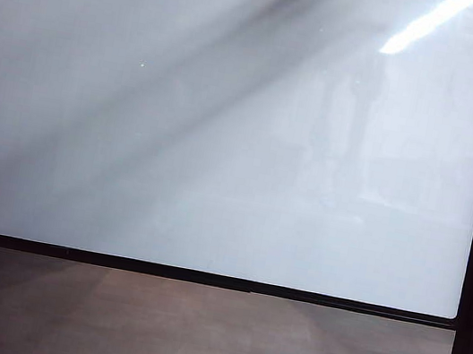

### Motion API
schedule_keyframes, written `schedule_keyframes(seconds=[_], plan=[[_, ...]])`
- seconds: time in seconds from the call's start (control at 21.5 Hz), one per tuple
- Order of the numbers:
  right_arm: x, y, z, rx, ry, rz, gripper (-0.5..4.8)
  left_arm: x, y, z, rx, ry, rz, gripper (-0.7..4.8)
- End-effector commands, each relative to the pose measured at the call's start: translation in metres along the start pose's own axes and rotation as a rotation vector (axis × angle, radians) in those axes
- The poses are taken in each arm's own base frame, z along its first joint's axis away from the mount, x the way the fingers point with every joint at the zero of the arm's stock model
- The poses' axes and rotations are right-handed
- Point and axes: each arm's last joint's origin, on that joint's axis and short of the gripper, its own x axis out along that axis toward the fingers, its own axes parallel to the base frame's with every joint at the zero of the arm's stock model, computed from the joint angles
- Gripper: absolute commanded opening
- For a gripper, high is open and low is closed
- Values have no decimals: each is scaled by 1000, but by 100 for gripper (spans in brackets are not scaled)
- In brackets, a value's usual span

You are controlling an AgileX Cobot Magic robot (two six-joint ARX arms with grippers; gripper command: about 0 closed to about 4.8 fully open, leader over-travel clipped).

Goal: Reach to the right to find the marker pen, pick it up, and write the number 8 on the whiteboard.

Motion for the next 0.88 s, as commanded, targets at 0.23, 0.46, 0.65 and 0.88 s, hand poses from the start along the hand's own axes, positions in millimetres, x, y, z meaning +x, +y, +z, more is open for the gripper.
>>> schedule_keyframes(seconds=[0.23,0.46,0.65,0.88], plan=[[3,-2,-11,-15,68,-17,-7,0,0,2,3,-11,-2,66],[7,-4,-25,-26,144,-37,-7,0,0,2,2,-11,0,66],[9,-6,-35,-35,193,-48,-7,0,0,2,3,-4,0,66],[8,-8,-42,-49,253,-72,-7,0,0,1,3,-3,0,66]])
